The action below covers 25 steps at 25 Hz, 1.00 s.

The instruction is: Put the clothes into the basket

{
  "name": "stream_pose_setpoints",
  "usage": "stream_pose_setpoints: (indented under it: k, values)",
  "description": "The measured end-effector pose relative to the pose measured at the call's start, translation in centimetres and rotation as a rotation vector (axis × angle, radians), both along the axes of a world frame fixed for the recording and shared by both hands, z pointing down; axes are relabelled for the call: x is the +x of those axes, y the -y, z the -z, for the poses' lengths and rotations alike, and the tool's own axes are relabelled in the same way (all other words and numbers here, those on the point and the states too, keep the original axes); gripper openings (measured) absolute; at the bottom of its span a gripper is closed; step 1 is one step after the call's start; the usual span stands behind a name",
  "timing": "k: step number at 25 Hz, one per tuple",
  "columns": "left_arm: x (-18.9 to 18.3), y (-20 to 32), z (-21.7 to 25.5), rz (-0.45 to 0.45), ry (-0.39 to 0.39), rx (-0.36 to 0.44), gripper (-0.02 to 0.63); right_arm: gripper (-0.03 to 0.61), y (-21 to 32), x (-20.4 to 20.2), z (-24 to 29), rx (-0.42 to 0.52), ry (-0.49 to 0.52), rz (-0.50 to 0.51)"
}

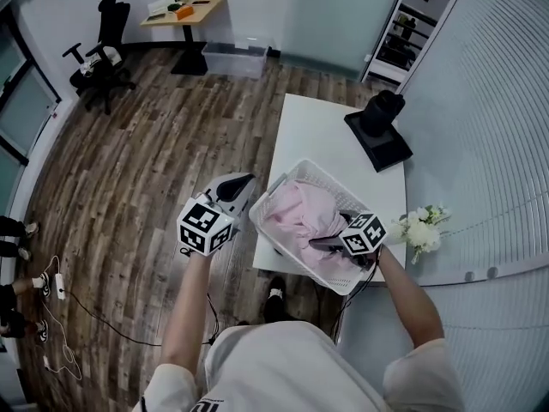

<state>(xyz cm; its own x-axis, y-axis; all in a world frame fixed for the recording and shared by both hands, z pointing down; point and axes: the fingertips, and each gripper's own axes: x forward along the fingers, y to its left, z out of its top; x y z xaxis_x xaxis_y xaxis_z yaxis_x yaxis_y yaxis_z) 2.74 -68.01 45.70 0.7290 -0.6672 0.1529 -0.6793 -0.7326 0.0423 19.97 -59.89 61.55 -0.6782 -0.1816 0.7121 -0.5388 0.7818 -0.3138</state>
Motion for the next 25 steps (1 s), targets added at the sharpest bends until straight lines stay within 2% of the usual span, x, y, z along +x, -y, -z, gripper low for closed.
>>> stream_pose_setpoints:
  k: [4, 10, 14, 21, 22, 23, 24, 25]
  values:
    - [-0.6, 0.3, -0.1, 0.013, 0.002, -0.005, 0.012, 0.454, -0.1, 0.0, -3.4, -0.025, -0.127, 0.061]
    - [-0.3, 1.0, -0.7, 0.013, 0.013, -0.020, 0.012, 0.457, -0.1, 1.2, -4.7, 0.004, -0.324, 0.130]
    - [1.0, 1.3, -0.2, -0.012, 0.013, -0.010, 0.012, 0.459, 0.6, 1.5, -2.6, 0.041, -0.276, 0.093]
    - [2.5, 1.0, -0.1, -0.049, 0.024, -0.007, 0.012, 0.449, 4.1, 1.3, 1.0, 0.210, -0.181, -0.058]
    - [2.6, 1.0, 0.0, -0.051, 0.024, -0.007, 0.012, 0.413, 4.9, 1.3, 1.8, 0.244, -0.166, -0.090]
    - [2.8, 0.9, 0.0, -0.053, 0.025, -0.007, 0.012, 0.267, 5.9, 1.4, 2.8, 0.281, -0.151, -0.138]
    - [2.9, 0.7, 0.1, -0.056, 0.025, -0.006, 0.012, 0.062, 6.8, 1.5, 3.8, 0.315, -0.132, -0.192]
    - [3.1, 0.6, 0.1, -0.060, 0.026, -0.005, 0.012, 0.020, 7.5, 1.4, 4.7, 0.337, -0.103, -0.240]
